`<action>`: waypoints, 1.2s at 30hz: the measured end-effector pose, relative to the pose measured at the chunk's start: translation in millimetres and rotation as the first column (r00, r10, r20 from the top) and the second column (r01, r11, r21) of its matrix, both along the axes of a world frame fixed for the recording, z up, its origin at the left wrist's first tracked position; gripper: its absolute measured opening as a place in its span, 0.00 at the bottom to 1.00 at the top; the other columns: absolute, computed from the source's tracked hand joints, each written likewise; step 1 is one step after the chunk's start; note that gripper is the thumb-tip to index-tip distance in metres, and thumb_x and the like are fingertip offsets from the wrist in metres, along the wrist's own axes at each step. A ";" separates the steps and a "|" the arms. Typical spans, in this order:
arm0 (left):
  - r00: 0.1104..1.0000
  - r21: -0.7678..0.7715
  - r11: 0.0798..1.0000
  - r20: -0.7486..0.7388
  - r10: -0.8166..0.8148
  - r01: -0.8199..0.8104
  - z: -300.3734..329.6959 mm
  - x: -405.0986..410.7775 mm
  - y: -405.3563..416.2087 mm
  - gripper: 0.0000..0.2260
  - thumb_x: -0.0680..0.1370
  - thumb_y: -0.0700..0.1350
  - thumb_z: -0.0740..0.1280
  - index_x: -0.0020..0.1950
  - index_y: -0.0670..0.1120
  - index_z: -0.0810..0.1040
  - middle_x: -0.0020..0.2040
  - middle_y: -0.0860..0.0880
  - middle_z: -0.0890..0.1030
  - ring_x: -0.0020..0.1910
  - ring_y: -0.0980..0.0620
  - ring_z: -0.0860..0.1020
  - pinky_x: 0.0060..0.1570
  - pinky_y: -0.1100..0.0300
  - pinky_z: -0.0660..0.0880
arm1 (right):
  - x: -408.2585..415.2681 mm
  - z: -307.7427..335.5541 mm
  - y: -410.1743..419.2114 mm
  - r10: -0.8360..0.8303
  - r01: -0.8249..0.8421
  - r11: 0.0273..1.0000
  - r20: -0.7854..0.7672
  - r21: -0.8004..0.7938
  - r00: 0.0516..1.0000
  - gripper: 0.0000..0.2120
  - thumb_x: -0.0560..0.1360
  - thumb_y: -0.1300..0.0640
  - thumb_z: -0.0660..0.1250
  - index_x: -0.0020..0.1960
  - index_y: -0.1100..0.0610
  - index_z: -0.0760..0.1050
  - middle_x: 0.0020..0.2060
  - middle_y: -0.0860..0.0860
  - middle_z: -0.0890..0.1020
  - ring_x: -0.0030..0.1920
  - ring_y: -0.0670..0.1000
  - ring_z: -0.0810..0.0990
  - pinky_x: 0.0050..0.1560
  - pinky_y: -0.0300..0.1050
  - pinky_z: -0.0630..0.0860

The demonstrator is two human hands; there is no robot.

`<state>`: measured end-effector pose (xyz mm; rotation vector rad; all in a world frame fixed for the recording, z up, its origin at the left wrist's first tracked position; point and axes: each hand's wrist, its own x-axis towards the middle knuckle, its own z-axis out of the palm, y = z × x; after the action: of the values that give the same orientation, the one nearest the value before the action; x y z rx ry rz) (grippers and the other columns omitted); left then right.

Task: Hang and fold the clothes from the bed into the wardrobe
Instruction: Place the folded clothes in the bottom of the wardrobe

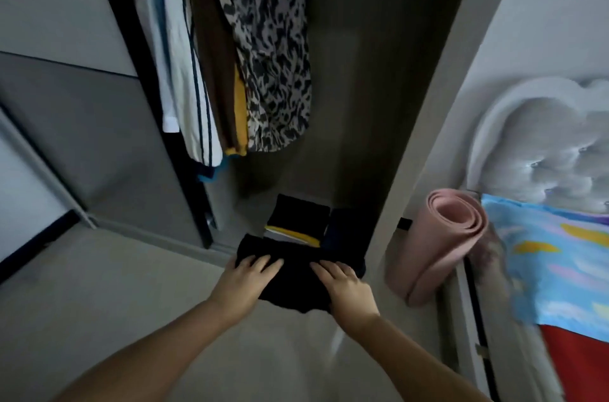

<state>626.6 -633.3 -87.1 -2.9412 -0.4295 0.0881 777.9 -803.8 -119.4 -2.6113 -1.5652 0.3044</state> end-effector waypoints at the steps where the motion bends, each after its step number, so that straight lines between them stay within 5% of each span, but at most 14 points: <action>1: 1.000 -0.015 1.000 0.002 0.005 -0.005 -3.1 5.9 12.0 0.37 0.44 0.38 0.83 0.54 0.48 0.85 0.45 0.47 0.85 0.39 0.47 0.84 0.34 0.54 0.81 | 7.3 -2.5 13.2 0.006 -0.006 1.000 0.001 -0.008 1.000 0.33 0.79 0.58 0.61 0.78 0.45 0.49 0.76 0.46 0.58 0.75 0.54 0.57 0.65 0.52 0.71; 13: 0.998 -0.141 0.988 0.014 -0.066 0.067 -68.0 193.1 143.0 0.35 0.41 0.37 0.83 0.48 0.50 0.86 0.40 0.49 0.84 0.31 0.49 0.82 0.21 0.62 0.75 | 177.4 -62.2 136.3 -0.080 0.076 0.993 -0.036 -0.092 0.996 0.33 0.78 0.60 0.58 0.78 0.44 0.49 0.76 0.46 0.57 0.75 0.54 0.56 0.66 0.51 0.69; 17: 1.000 -0.210 0.978 -0.024 -0.008 0.003 -101.1 266.1 191.8 0.36 0.56 0.36 0.80 0.63 0.51 0.79 0.56 0.47 0.82 0.48 0.45 0.83 0.35 0.57 0.81 | 248.5 -80.9 183.9 -0.100 0.094 0.985 -0.030 -0.146 0.995 0.35 0.77 0.58 0.61 0.78 0.44 0.49 0.76 0.45 0.56 0.75 0.53 0.56 0.65 0.49 0.70; 20: 0.999 -0.233 0.972 -0.026 -0.040 0.033 -129.1 317.3 220.1 0.38 0.54 0.37 0.81 0.63 0.51 0.79 0.55 0.46 0.82 0.47 0.43 0.83 0.33 0.56 0.81 | 291.5 -108.5 212.0 -0.133 0.126 0.973 -0.022 -0.195 0.991 0.35 0.78 0.57 0.61 0.78 0.44 0.48 0.77 0.45 0.55 0.75 0.53 0.55 0.64 0.50 0.70; 24: 0.981 -0.297 0.953 -0.160 -0.112 0.060 -199.1 389.4 258.4 0.38 0.76 0.41 0.66 0.78 0.56 0.48 0.77 0.49 0.58 0.73 0.44 0.62 0.62 0.51 0.70 | 342.0 -158.5 234.4 -0.222 0.224 0.955 0.028 -0.193 0.975 0.34 0.77 0.60 0.59 0.78 0.44 0.49 0.76 0.45 0.56 0.74 0.53 0.58 0.62 0.49 0.72; 31: 0.972 -0.314 0.920 0.062 -0.225 0.233 -330.3 508.2 276.4 0.35 0.77 0.43 0.64 0.78 0.54 0.47 0.77 0.49 0.57 0.74 0.45 0.59 0.68 0.51 0.65 | 441.4 -266.0 244.2 -0.334 0.358 0.917 0.153 -0.176 0.930 0.31 0.80 0.58 0.56 0.78 0.45 0.48 0.77 0.47 0.55 0.76 0.55 0.55 0.63 0.49 0.70; 36: 0.976 -0.451 0.874 0.191 -0.105 0.182 -430.3 550.7 250.8 0.32 0.80 0.41 0.58 0.78 0.56 0.45 0.78 0.51 0.52 0.76 0.46 0.52 0.73 0.49 0.57 | 480.9 -346.2 232.9 -0.359 0.395 0.902 0.208 -0.171 0.910 0.35 0.75 0.39 0.53 0.78 0.44 0.45 0.78 0.49 0.54 0.77 0.58 0.52 0.72 0.59 0.57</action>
<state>1177.3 -382.5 -517.4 -3.4647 -0.2293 -0.0792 1258.8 -570.9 -465.6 -3.1041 -1.0694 0.2281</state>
